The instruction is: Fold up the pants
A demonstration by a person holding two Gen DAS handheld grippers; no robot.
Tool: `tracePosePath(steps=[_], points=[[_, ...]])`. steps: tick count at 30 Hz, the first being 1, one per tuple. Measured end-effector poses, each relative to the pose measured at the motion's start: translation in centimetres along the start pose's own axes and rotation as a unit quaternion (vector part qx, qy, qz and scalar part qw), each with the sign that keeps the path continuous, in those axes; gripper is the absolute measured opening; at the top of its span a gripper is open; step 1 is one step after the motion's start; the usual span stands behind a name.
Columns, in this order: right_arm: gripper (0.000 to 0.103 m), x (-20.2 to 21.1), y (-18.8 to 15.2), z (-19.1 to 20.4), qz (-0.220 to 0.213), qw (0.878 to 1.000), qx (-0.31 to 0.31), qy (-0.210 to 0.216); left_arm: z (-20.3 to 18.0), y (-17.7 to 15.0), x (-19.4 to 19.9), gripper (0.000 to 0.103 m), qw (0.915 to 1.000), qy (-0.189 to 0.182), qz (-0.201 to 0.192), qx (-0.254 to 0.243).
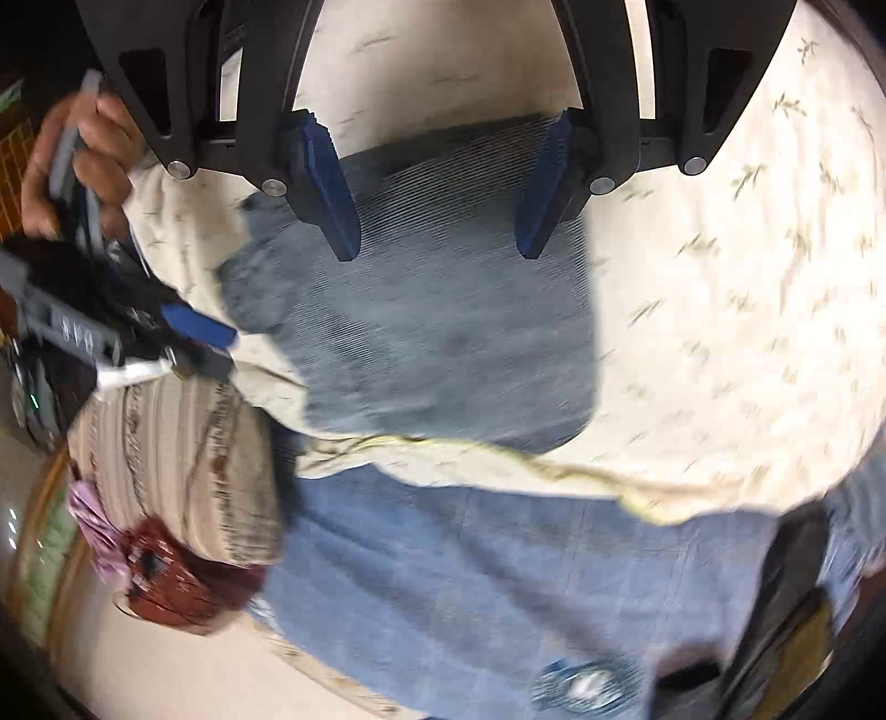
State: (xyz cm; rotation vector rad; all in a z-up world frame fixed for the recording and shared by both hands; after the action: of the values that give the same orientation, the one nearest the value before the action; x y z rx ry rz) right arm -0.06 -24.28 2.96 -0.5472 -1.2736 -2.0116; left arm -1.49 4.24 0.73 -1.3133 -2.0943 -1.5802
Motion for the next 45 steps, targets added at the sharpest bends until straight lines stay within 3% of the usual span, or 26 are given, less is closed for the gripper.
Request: tracePosePath(steps=[2, 3, 4, 5, 7, 9, 12, 13, 16, 17, 18, 23, 24, 26, 28, 31, 33, 34, 35, 37, 40, 42, 44, 45], points=[[0.032, -1.5, -1.5, 0.8, 0.027, 1.000, 0.008, -0.011, 1.7, -1.0, -0.5, 0.058, 0.9996, -0.004, 0.001, 0.030], [0.015, -2.2, -2.2, 0.9, 0.039, 0.997, 0.027, -0.053, 2.5, -1.3, -1.1, 0.057, 0.9988, -0.005, 0.006, 0.049], [0.013, -2.5, -2.5, 1.1, 0.038, 0.993, 0.053, -0.099, 3.1, -1.5, -1.4, 0.057, 0.9974, -0.005, 0.015, 0.071], [0.013, -2.3, -2.6, 1.3, 0.035, 0.993, 0.054, -0.101, 3.6, -1.6, -1.6, 0.057, 0.9957, -0.012, 0.022, 0.089], [0.013, 0.2, -2.1, 2.6, 0.002, 0.998, 0.040, -0.056, 4.6, -0.5, -1.5, 0.057, 0.9945, -0.019, 0.014, 0.102], [0.012, 1.2, -2.7, 2.8, -0.006, 0.996, 0.042, -0.077, 5.3, -0.1, -1.1, 0.057, 0.9945, -0.011, 0.000, 0.104], [0.013, -2.0, -5.5, -0.4, 0.058, 0.993, 0.007, -0.102, 6.2, -0.3, -1.9, 0.057, 0.9908, -0.023, 0.014, 0.133], [0.013, -1.8, -5.3, -0.8, 0.050, 0.994, -0.006, -0.096, 6.4, -0.5, -1.8, 0.057, 0.9894, -0.029, 0.018, 0.141], [0.037, 0.5, -3.5, -0.1, 0.002, 0.999, -0.026, -0.041, 6.3, 0.1, -2.4, 0.057, 0.9879, -0.047, 0.026, 0.146], [0.063, 0.8, -3.2, -0.1, -0.008, 0.999, -0.025, -0.047, 6.2, 0.3, -2.4, 0.059, 0.9881, -0.052, 0.026, 0.142], [0.067, 0.9, -3.2, -0.1, -0.011, 0.998, -0.028, -0.048, 6.1, 0.2, -2.4, 0.059, 0.9885, -0.054, 0.029, 0.138], [0.070, 0.9, -0.6, 1.2, -0.010, 1.000, -0.002, -0.027, 5.4, 1.0, -3.0, 0.057, 0.9885, -0.062, 0.046, 0.130], [0.079, 0.1, 0.4, 1.8, 0.005, 1.000, 0.016, -0.022, 5.4, 1.6, -2.9, 0.057, 0.9883, -0.061, 0.046, 0.132], [0.081, -1.9, 2.3, 2.4, 0.043, 0.999, 0.032, -0.011, 5.8, 3.0, -2.6, 0.059, 0.9885, -0.049, 0.041, 0.137], [0.079, -4.1, 4.1, 2.1, 0.068, 0.995, 0.052, -0.045, 6.8, 5.0, -3.0, 0.059, 0.9875, -0.030, 0.046, 0.147], [0.065, -6.7, 5.7, 2.1, 0.089, 0.991, 0.089, -0.050, 8.2, 8.4, -4.9, 0.059, 0.9841, -0.030, 0.068, 0.161], [0.034, -8.0, 5.6, 1.6, 0.102, 0.990, 0.085, -0.043, 8.5, 10.0, -7.1, 0.059, 0.9833, -0.031, 0.091, 0.155], [0.024, -8.4, 5.2, 1.1, 0.098, 0.991, 0.082, -0.048, 8.8, 10.5, -8.1, 0.058, 0.9827, -0.028, 0.097, 0.155], [0.008, -8.5, 4.8, 0.4, 0.084, 0.992, 0.070, -0.055, 9.0, 10.7, -9.0, 0.057, 0.9820, -0.025, 0.098, 0.159], [0.004, -8.5, 4.5, -0.4, 0.074, 0.995, 0.043, -0.046, 9.2, 10.5, -10.5, 0.057, 0.9803, -0.053, 0.088, 0.169], [0.004, -6.2, 6.2, 1.3, 0.025, 0.995, 0.081, -0.052, 9.6, 9.4, -11.8, 0.057, 0.9726, -0.074, 0.097, 0.198], [0.004, -5.8, 6.8, 1.7, 0.006, 0.994, 0.091, -0.055, 9.6, 9.2, -12.2, 0.057, 0.9734, -0.082, 0.099, 0.190], [0.004, -8.4, 6.2, 0.4, 0.045, 0.989, 0.098, -0.104, 9.8, 9.3, -12.7, 0.057, 0.9727, -0.082, 0.101, 0.192], [0.005, -10.6, 5.0, -0.9, 0.094, 0.985, 0.087, -0.112, 9.9, 9.2, -12.9, 0.057, 0.9712, -0.086, 0.103, 0.197]])
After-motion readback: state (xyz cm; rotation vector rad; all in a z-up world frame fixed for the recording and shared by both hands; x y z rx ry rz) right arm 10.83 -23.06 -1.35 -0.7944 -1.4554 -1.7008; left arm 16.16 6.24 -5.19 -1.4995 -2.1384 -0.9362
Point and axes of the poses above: each gripper's, at about its wrist camera, not at the fingertips, and x roughly against the way its jaws point, z to its left, y to its top, the point moved 5 cm from there along -x, roughly the way its jaws point, and after that the axes turned 2 degrees about -y, right-handed, at the moved point
